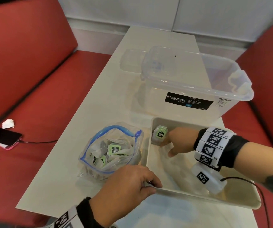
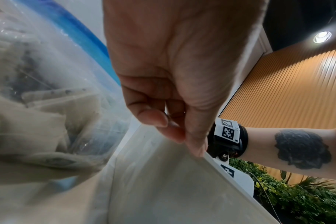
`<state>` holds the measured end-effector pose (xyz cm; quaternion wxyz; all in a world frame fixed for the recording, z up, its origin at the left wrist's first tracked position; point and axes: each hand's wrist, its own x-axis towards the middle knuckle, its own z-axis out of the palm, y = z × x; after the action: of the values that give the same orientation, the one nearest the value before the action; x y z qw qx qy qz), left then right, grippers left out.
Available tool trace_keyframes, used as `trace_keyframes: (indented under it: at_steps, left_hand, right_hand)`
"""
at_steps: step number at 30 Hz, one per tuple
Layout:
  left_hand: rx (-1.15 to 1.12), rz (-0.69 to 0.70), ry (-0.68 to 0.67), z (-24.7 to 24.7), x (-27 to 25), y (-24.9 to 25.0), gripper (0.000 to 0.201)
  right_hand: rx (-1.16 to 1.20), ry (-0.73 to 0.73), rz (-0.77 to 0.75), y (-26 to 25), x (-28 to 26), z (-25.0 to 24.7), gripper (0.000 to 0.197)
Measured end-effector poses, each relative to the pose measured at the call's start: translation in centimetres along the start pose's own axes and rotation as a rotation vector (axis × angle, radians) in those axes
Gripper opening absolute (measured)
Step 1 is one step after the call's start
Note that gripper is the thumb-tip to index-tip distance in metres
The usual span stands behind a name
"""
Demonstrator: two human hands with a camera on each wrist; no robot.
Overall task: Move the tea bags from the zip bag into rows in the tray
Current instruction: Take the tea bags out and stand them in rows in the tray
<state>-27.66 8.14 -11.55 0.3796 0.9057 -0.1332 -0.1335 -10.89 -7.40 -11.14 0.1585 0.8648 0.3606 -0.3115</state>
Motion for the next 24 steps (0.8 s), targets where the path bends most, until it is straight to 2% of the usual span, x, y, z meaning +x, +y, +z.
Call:
trace_keyframes:
  at_steps: [4, 13, 24]
  left_hand:
    - [-0.007, 0.008, 0.005, 0.04, 0.00, -0.01, 0.017]
    - [-0.016, 0.017, 0.020, 0.00, 0.05, -0.07, 0.016]
    - [-0.049, 0.029, 0.050, -0.09, -0.34, 0.03, 0.022]
  right_hand:
    - [0.020, -0.008, 0.016, -0.11, 0.21, 0.18, 0.060]
    - [0.010, -0.021, 0.016, -0.57, 0.47, 0.03, 0.065]
    - [0.023, -0.007, 0.026, -0.37, -0.19, -0.24, 0.055]
